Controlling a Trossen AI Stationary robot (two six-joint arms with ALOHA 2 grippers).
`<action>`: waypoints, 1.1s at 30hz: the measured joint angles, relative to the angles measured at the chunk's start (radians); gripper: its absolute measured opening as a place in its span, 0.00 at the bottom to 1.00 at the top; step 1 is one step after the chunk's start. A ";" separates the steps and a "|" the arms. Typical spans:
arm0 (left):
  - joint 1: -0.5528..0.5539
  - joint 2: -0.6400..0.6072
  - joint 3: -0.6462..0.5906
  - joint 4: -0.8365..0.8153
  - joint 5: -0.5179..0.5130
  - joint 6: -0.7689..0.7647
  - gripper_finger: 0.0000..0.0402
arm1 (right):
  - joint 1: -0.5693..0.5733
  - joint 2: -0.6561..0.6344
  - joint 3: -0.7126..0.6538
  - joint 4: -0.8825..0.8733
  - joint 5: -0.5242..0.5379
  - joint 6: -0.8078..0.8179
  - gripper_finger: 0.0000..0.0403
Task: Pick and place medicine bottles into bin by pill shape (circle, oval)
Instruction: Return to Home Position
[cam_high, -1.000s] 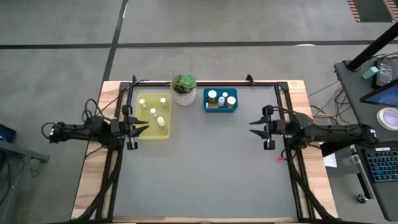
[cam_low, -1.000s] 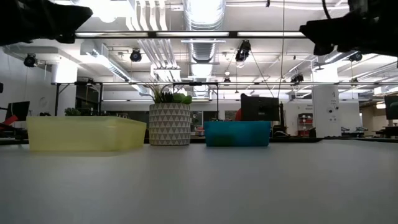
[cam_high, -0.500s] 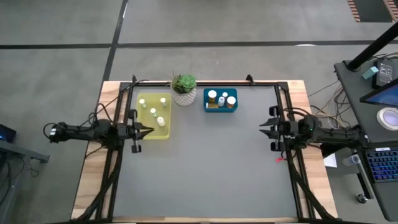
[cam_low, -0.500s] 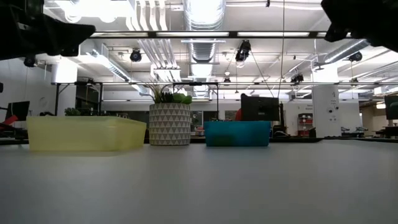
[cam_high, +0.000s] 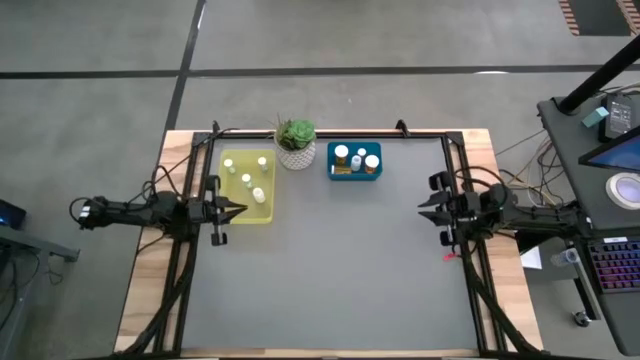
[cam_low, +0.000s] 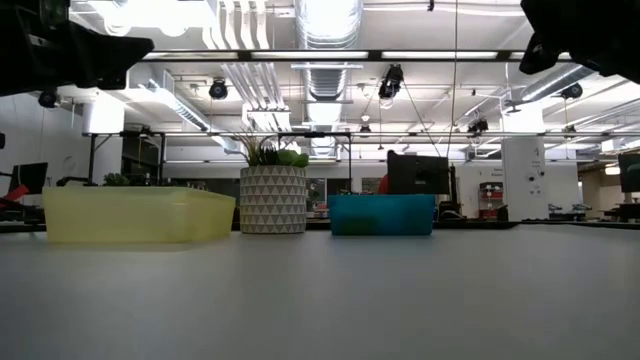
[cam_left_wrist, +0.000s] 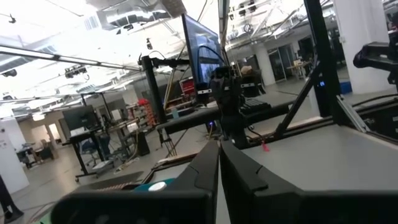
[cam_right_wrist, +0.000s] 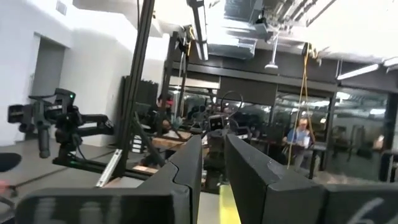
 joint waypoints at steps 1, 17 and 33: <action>0.000 0.000 0.000 -0.001 0.000 0.000 0.00 | 0.000 0.003 0.000 -0.001 0.000 0.010 0.16; 0.000 0.002 -0.002 -0.001 0.000 0.000 0.00 | 0.000 0.012 -0.001 -0.001 0.000 0.071 0.20; 0.000 0.002 -0.002 -0.001 0.000 0.000 0.00 | 0.000 0.012 -0.001 0.000 0.000 0.070 0.18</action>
